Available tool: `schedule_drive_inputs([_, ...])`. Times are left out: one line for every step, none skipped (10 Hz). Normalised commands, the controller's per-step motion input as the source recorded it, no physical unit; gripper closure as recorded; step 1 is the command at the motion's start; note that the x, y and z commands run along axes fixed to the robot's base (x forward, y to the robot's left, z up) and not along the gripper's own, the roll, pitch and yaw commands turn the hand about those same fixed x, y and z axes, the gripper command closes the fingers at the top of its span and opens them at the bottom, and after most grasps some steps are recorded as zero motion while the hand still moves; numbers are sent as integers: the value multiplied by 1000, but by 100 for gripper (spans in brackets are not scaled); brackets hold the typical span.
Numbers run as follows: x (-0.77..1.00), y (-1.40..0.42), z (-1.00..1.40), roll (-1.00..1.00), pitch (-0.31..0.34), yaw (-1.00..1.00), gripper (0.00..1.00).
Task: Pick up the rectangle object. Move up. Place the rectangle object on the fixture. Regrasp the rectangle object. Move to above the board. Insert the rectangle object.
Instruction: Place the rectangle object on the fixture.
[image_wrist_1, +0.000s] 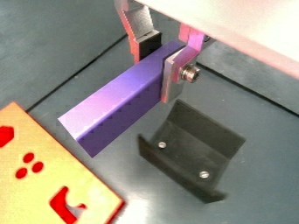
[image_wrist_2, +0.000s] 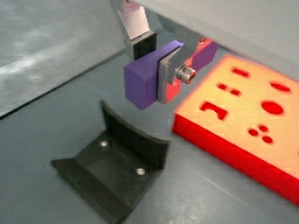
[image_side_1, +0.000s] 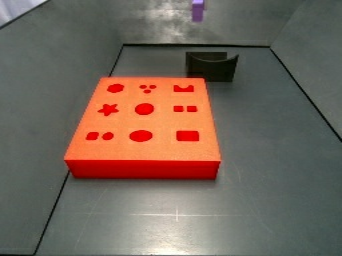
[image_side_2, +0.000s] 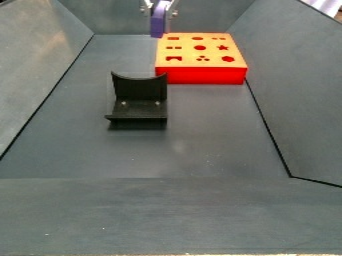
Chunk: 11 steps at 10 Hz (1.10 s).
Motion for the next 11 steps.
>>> schedule_drive_inputs([682, 697, 64, -1000, 213, 411, 100])
schedule_drive_inputs([570, 458, 24, -1000, 274, 339, 100])
schedule_drive_inputs([496, 288, 12, -1000, 319, 274, 100])
schedule_drive_inputs([419, 128, 5, -849, 318, 161, 100])
schedule_drive_inputs([345, 66, -1, -655, 291, 62, 100])
schedule_drive_inputs([234, 68, -4, -422, 253, -38, 100])
schedule_drive_inputs([154, 53, -3, -281, 221, -85, 100])
schedule_drive_inputs([74, 40, 1, -201, 179, -103, 100])
schedule_drive_inputs([92, 62, -1000, -1000, 78, -153, 100])
schedule_drive_inputs([99, 66, -1000, -1000, 50, -165, 100])
schedule_drive_inputs([107, 74, -1000, -1000, 60, -168, 100])
